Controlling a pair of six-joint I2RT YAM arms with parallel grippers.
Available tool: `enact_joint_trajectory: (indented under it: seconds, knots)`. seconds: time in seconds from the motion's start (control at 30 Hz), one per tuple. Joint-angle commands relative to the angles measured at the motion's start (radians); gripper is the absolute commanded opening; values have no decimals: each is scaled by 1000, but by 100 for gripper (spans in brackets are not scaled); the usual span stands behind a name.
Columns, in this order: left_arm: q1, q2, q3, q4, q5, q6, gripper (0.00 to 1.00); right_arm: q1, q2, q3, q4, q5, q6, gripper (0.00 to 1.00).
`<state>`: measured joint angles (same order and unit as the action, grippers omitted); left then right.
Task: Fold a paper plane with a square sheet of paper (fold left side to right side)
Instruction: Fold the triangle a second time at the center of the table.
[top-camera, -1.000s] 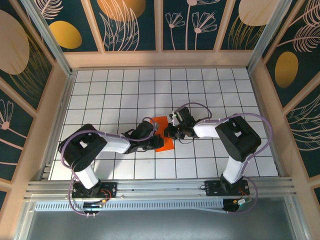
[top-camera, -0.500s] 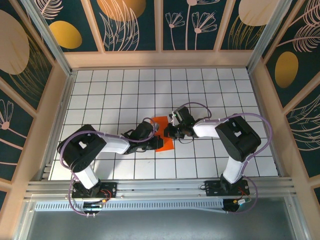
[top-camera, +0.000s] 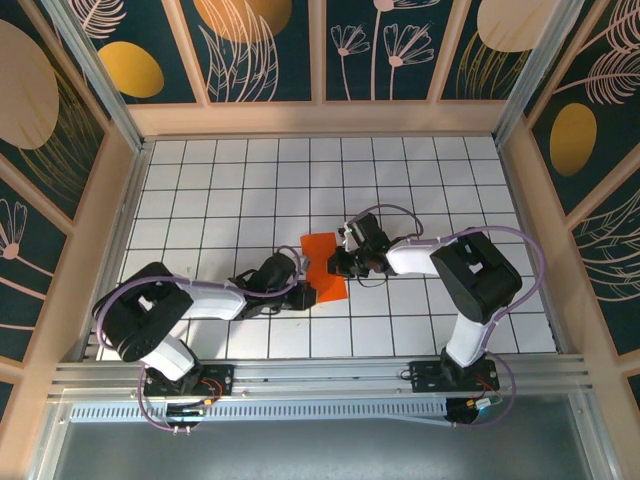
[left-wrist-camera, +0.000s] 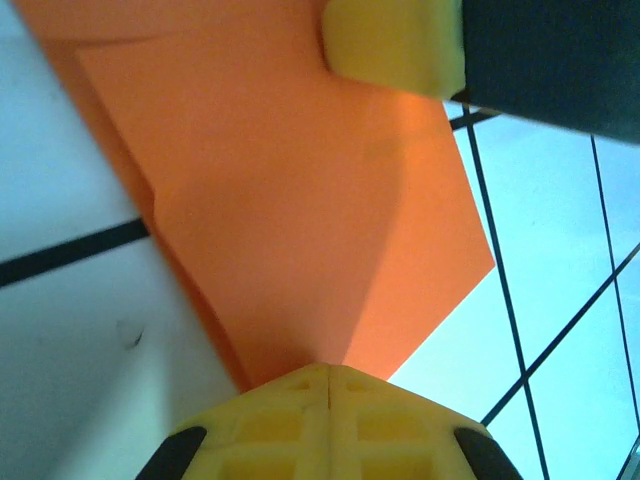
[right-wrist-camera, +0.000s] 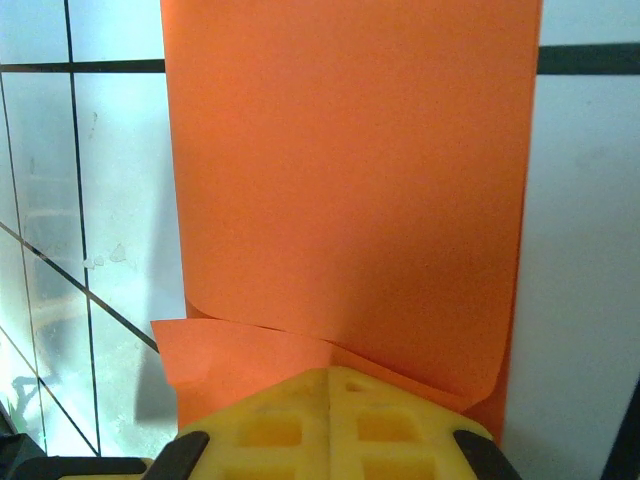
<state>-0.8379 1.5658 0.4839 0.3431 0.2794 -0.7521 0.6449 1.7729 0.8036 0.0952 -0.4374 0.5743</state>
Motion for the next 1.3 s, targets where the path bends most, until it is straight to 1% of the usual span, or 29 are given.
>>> enact_joint_trajectory:
  seconds: [0.0, 0.27, 0.37, 0.43, 0.53, 0.63, 0.77, 0.93, 1.13, 1.27]
  knots:
    - [-8, -33, -45, -79, -6, 18, 0, -14, 48, -15, -121, 77, -28, 0]
    - [-3, -163, -66, -107, -50, -7, 0, -11, 38, -14, -118, 68, -25, 0]
    - [17, -193, -56, -88, -24, -26, 0, -13, 29, -14, -115, 65, -21, 0]
    - [27, -183, -39, -67, 7, -27, 0, -12, 29, -12, -115, 65, -22, 0]
    - [27, -129, 9, -47, 46, -12, 0, -11, 31, -11, -114, 63, -21, 0]
    - [27, -61, 52, -44, 57, 2, 0, -10, 32, -12, -110, 60, -17, 0]
    - [27, -8, 70, -31, 46, 5, 0, -3, 28, -11, -105, 53, -14, 0]
    - [27, 16, 55, -55, 7, 8, 0, 1, 14, -2, -91, 37, -7, 0]
    - [27, 39, 30, -64, -14, 8, 0, 2, -54, 10, -62, 32, -2, 0]
    - [25, 63, 31, -75, -25, 12, 0, 14, -108, -14, -40, 44, 13, 0]
